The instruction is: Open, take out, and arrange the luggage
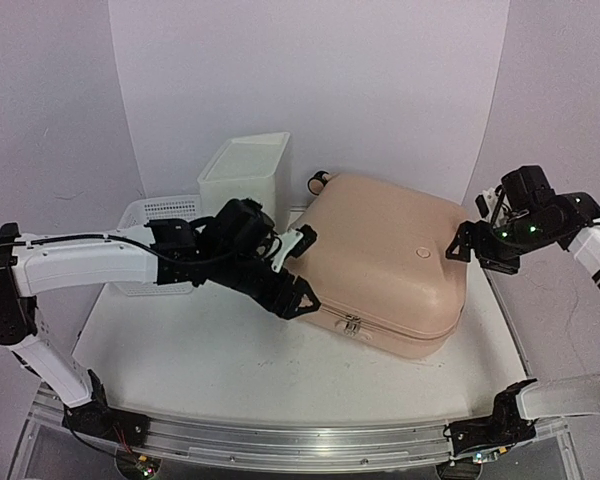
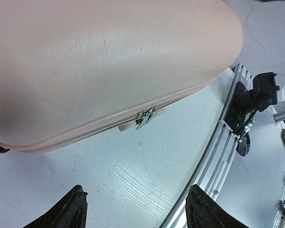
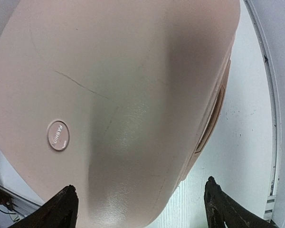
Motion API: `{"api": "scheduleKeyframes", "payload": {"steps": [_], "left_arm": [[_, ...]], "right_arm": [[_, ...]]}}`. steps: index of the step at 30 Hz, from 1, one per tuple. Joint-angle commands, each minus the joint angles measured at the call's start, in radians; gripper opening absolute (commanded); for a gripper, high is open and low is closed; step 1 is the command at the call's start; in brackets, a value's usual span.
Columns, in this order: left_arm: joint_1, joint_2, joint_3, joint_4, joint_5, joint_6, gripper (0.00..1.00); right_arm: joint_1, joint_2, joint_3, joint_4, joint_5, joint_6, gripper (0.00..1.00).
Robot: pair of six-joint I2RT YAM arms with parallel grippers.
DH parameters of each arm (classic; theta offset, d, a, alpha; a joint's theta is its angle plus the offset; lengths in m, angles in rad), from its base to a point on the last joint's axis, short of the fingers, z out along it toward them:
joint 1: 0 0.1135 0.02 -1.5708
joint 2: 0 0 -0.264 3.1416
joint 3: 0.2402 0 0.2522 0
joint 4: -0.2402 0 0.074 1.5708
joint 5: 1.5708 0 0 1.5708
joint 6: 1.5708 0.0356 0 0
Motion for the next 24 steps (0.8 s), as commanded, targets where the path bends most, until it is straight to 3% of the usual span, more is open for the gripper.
{"api": "scheduleKeyframes", "payload": {"steps": [1, 5, 10, 14, 24], "left_arm": [[-0.107, -0.030, -0.117, 0.283, -0.235, -0.038, 0.75], [-0.187, 0.082, -0.152, 0.418, -0.384, -0.012, 0.81], [-0.200, 0.211, -0.217, 0.685, -0.366, -0.017, 0.58], [-0.215, 0.289, -0.182, 0.704, -0.419, -0.030, 0.43], [-0.239, 0.383, -0.123, 0.710, -0.591, -0.054, 0.34]], "right_arm": [[0.052, 0.035, 0.075, 0.072, -0.054, -0.032, 0.91], [0.125, 0.093, 0.146, 0.084, 0.011, -0.020, 0.92], [0.182, 0.152, 0.159, 0.104, 0.029, 0.004, 0.92], [0.233, 0.164, 0.170, 0.109, 0.072, 0.023, 0.92], [0.300, 0.168, 0.173, 0.107, 0.168, 0.043, 0.92]]}}
